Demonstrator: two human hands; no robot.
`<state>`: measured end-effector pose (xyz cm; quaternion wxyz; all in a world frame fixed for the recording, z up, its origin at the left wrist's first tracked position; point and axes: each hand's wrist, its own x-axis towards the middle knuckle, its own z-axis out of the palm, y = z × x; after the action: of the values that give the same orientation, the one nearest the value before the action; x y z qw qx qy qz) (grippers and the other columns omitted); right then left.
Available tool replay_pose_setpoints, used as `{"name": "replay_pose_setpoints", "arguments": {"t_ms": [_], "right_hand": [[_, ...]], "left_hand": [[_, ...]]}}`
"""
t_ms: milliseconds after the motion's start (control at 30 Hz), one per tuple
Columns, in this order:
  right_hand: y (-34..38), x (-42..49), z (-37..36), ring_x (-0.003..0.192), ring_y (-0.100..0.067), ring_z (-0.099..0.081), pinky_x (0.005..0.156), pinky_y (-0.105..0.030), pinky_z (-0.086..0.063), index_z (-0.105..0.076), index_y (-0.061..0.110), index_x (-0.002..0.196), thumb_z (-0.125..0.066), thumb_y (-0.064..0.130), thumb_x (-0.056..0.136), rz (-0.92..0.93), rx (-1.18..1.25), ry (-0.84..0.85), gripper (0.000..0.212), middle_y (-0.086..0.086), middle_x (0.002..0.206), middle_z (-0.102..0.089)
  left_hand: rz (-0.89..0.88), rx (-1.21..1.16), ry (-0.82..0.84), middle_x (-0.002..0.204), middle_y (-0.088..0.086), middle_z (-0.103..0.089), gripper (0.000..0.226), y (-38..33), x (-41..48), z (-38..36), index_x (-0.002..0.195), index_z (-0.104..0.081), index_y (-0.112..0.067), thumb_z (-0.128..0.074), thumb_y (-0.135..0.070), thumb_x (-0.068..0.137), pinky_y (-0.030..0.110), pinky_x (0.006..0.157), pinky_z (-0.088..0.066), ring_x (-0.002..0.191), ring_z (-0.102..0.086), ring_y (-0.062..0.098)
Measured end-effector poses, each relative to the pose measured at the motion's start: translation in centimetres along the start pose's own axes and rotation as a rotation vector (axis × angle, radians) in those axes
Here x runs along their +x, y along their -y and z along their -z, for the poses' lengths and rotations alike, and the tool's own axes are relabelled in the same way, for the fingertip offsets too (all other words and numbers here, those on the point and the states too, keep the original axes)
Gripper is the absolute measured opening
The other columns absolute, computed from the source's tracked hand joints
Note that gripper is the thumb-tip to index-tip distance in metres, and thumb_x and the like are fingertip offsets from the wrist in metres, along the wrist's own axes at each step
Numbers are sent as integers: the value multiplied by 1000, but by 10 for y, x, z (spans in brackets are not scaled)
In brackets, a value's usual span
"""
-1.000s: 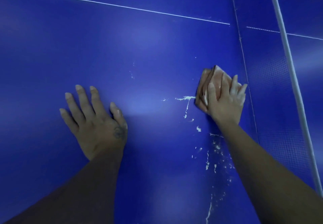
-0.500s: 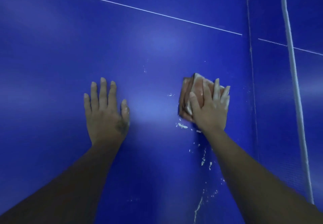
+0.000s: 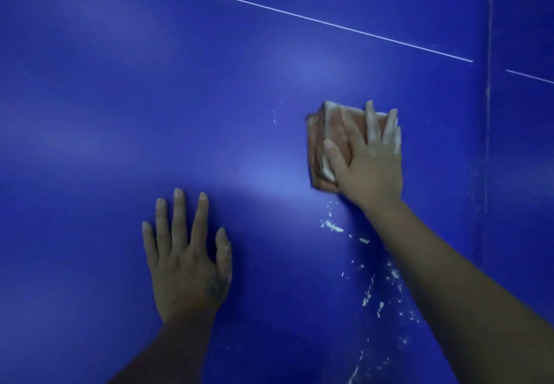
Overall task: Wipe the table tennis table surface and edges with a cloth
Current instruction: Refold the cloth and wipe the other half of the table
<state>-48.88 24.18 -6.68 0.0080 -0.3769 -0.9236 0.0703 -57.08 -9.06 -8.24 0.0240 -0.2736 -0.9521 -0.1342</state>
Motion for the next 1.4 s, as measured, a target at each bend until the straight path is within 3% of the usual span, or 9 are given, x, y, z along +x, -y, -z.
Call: {"name": "replay_pose_setpoints", "arguments": {"t_ms": [167,333,433,533,700,1000,1100,1267,1400], "right_hand": [[-21,-22,-2,166,-42,-2,133,-59,-9,-37,35,165,-33,73,106,121,24,-7,71,-1,180,-17],[-12,66,4,164,-48,1,133,-61,-4,-31,36,168,-29,75,104,-279,57,-76,75,-9,180,-15],[5,118,7,163,-50,5,132,-62,1,-25,39,170,-24,77,103,-325,59,-75,77,-12,180,-11],[35,143,6,163,-50,8,132,-62,4,-27,44,168,-23,77,101,-193,54,-21,75,-11,180,-8],[81,99,-3,164,-49,-3,133,-61,-6,-40,42,164,-35,73,103,269,18,12,69,-8,179,-19],[15,-64,-4,166,-43,-3,133,-61,-10,-44,39,163,-53,73,101,702,104,133,71,-2,180,-18],[5,-14,2,165,-46,-6,133,-61,-10,-45,38,162,-48,72,102,613,101,111,69,-2,179,-21],[-13,82,14,164,-48,-5,131,-65,-10,-42,34,165,-34,72,102,176,28,29,74,-5,179,-19],[-1,33,6,164,-48,-4,132,-62,-8,-39,39,165,-36,72,105,235,7,-6,69,-5,180,-18]], "left_hand": [[12,-15,2,181,9,-23,65,-1,0,-2,169,-42,-21,-44,-45,109,64,134,-15,169,-15,34],[6,-18,11,182,8,-22,66,0,0,-2,169,-41,-21,-46,-44,107,64,134,-15,169,-15,33],[11,-21,15,182,8,-22,66,-1,1,-2,169,-41,-21,-46,-44,107,64,134,-14,170,-14,33],[13,-27,17,182,8,-22,66,-1,1,-1,169,-41,-20,-45,-44,108,64,134,-13,169,-14,33],[5,-23,-5,181,8,-24,66,3,0,-4,169,-42,-20,-48,-44,107,65,134,-14,169,-16,34],[16,-32,2,181,10,-25,65,0,2,0,168,-44,-19,-46,-44,108,66,134,-15,169,-16,35],[13,-34,-2,180,10,-26,64,-1,1,1,167,-45,-18,-48,-41,107,66,133,-15,169,-17,35],[23,-35,15,181,10,-25,65,-4,3,4,168,-43,-19,-48,-41,107,64,135,-12,169,-15,34],[21,-33,2,181,10,-24,64,-2,2,4,168,-43,-19,-45,-42,108,63,135,-12,169,-14,33]]}}
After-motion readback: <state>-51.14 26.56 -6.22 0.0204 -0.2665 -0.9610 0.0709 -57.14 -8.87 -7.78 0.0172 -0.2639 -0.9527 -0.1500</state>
